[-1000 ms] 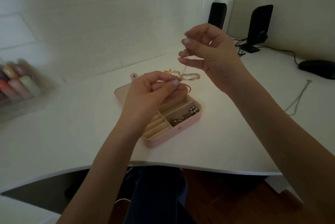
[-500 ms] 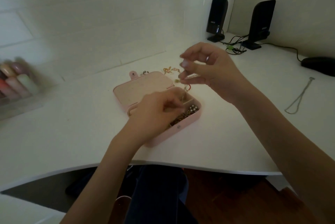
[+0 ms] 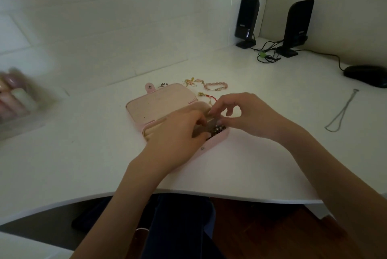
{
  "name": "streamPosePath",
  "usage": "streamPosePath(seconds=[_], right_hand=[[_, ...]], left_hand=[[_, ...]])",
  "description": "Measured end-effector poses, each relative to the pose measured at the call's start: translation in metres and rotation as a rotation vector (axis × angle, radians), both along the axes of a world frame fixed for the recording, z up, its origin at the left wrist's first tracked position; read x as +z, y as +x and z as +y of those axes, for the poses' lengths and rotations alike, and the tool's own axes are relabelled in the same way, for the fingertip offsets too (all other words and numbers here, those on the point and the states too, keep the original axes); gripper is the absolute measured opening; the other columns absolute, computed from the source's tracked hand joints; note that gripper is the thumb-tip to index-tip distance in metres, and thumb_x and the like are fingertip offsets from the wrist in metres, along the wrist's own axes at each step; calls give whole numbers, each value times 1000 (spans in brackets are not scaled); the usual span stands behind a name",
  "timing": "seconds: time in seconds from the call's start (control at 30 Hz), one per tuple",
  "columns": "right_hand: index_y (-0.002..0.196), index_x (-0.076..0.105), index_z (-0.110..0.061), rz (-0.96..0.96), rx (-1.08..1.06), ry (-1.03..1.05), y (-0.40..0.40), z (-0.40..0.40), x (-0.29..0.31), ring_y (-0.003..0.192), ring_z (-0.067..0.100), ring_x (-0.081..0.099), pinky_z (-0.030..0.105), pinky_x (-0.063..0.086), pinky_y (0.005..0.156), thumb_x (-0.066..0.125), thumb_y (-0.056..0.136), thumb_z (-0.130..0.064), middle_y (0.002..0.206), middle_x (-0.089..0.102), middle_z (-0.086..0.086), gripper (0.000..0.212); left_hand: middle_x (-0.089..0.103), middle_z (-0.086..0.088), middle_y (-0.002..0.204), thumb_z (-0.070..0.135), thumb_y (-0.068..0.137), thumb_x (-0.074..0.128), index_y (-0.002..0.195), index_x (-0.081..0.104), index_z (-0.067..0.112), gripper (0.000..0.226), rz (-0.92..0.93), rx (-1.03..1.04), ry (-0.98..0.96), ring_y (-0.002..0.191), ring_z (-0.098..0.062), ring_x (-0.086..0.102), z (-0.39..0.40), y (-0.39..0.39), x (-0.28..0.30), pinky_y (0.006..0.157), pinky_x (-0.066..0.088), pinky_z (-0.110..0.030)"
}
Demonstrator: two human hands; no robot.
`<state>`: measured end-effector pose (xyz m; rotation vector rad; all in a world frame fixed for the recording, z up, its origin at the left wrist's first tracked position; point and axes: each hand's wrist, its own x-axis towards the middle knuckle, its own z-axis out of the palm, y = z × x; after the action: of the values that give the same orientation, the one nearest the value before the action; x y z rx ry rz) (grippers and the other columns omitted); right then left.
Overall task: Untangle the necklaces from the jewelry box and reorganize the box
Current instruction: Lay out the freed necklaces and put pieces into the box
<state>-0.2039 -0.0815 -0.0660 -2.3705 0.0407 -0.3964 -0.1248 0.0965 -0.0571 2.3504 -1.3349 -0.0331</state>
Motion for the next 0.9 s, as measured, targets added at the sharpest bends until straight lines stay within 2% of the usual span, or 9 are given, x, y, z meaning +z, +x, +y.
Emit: streamPosePath(seconds=[0.13,0.2,0.23,0.33,0.47,0.57,0.63,0.77,0.9], right_hand=[[94,73,-17,-6,-77,27,-10,-10,11,76,-4,57,2,37,70,73,81,-8,91,68,-13,16],[94,71,-21,-38,-182,15,-20,-29,14,80,-3,60,3,37,71,71,83,-11,94,68,-14,15],[96,70,-25,-67,-278,-41,-26,-43,13,89,-2,60,7,38,77,70,85,-15,101,69,-12,15],[118,63,-26,-40,-672,-317,-49,-96,1,131,18,43,43,31,108,57,94,-23,139,52,-3,25],[141,41,-8,256,-936,-386,-81,-170,-19,145,30,18,49,20,114,45,99,-15,154,28,15,43],[145,30,2,429,-1042,-449,-99,-210,-31,144,37,14,50,19,115,39,100,-11,155,22,22,47],[138,36,8,460,-1100,-406,-104,-224,-35,136,42,29,51,28,110,35,100,-8,145,35,29,42],[117,57,7,327,-1176,-313,-103,-226,-41,108,43,54,46,43,92,37,96,1,117,58,29,30],[119,61,-2,261,-1229,-338,-100,-217,-39,97,37,60,41,48,83,41,94,3,109,62,23,32]], left_hand=[[52,17,101,31,89,60,100,64,26,12,-33,-25,-31,84,-2,46,-4,-3,0,67,32,0],[58,15,103,24,88,61,95,66,22,9,-22,-59,-88,89,-5,51,-13,-4,0,72,37,-4],[61,12,101,21,87,61,93,67,20,8,-5,-78,-129,91,-7,53,-20,-6,-1,76,40,-11],[64,3,87,16,86,61,88,67,17,6,-16,-144,-237,85,-13,54,-48,-16,-9,83,44,-36],[66,-5,95,11,85,57,91,66,11,10,-34,-304,-267,98,-25,54,-93,-46,-24,89,42,-40],[67,-9,96,16,82,55,95,66,6,19,-53,-465,-213,97,-30,58,-127,-64,-38,87,45,-40],[65,-11,107,18,89,56,108,63,6,24,-40,-536,-172,107,-31,56,-147,-75,-42,96,37,-37],[43,-8,146,28,99,47,139,43,11,44,9,-601,-77,140,-22,29,-177,-97,-43,114,13,-32],[31,-3,154,35,101,38,144,37,15,47,-4,-607,5,145,-18,16,-190,-104,-55,117,5,-33]])
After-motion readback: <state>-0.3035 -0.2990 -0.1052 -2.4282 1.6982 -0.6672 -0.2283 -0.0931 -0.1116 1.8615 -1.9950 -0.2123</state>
